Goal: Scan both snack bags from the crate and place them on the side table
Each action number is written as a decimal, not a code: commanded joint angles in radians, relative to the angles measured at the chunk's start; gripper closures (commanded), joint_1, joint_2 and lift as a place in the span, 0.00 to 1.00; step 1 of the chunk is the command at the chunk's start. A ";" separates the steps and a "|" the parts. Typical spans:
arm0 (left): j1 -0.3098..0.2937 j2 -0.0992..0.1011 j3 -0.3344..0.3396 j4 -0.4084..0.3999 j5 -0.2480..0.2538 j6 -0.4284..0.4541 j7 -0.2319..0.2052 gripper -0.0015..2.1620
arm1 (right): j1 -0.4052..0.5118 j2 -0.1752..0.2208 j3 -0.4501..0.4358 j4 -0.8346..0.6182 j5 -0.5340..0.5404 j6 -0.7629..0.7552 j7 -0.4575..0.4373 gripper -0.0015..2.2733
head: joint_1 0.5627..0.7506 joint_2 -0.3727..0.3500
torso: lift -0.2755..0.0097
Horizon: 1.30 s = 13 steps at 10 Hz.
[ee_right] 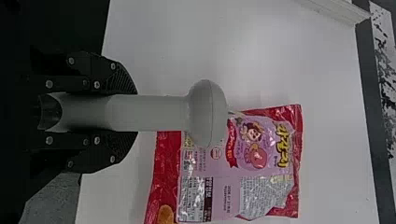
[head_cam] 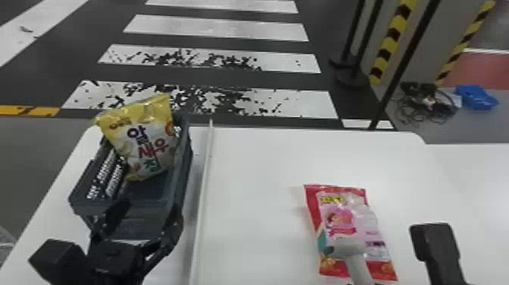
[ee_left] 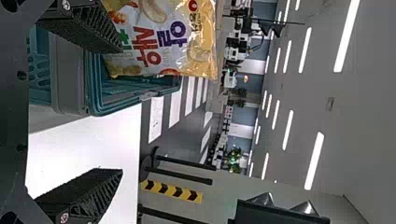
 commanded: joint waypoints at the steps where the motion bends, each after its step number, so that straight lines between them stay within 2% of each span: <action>1: 0.000 0.000 0.001 0.000 0.000 0.000 0.000 0.04 | -0.007 -0.006 0.009 0.002 0.011 0.002 0.000 0.99 | 0.70 0.43 | 0.63; 5: 0.000 0.000 0.001 0.000 -0.002 0.003 -0.002 0.04 | -0.035 -0.021 0.029 0.005 0.061 0.002 -0.004 0.99 | 0.70 0.42 | 0.63; 13: 0.006 0.000 0.005 -0.001 -0.002 0.003 -0.002 0.04 | -0.072 -0.042 0.023 0.055 0.069 -0.006 -0.006 1.00 | 0.70 0.39 | 0.63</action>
